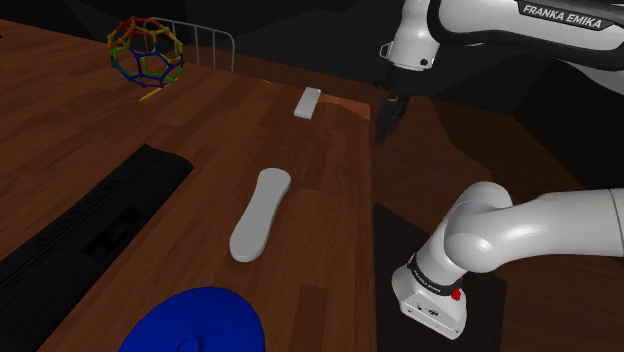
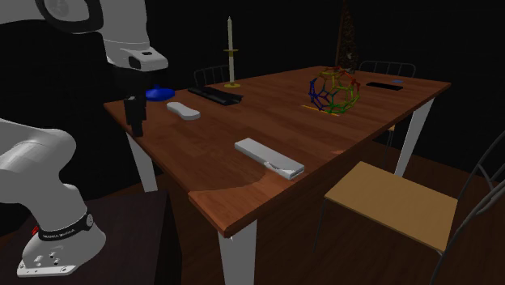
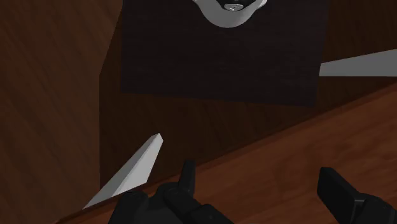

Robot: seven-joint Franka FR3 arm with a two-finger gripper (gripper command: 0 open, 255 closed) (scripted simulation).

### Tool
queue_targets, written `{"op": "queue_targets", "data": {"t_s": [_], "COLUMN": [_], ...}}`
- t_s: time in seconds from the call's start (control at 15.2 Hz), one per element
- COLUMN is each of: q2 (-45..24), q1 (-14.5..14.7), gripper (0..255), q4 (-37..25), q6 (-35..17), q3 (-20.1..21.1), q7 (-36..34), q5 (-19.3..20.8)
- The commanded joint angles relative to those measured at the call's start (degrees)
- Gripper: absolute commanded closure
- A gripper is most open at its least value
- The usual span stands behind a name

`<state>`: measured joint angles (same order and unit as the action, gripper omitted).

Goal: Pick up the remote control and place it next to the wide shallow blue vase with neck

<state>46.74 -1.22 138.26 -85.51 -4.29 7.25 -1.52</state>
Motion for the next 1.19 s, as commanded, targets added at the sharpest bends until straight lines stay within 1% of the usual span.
{"op": "queue_targets", "data": {"t_s": [0.0,0.26,0.59,0.86,1.12], "q2": [0.0,-8.4,-19.0,-27.3,-35.3], "q1": [0.0,-1.7,-4.0,-5.8,-7.4], "gripper": [0,0,0,0,0], "q4": [0.0,-4.1,-10.7,-17.1,-24.4], "q6": [0.0,-5.4,-10.7,-13.6,-15.3], "q3": [0.0,2.2,4.2,5.1,5.3], "q7": [0.0,-7.7,-17.1,-24.4,-31.5], "q5": [0.0,-1.7,-2.5,-2.4,-1.7]}}
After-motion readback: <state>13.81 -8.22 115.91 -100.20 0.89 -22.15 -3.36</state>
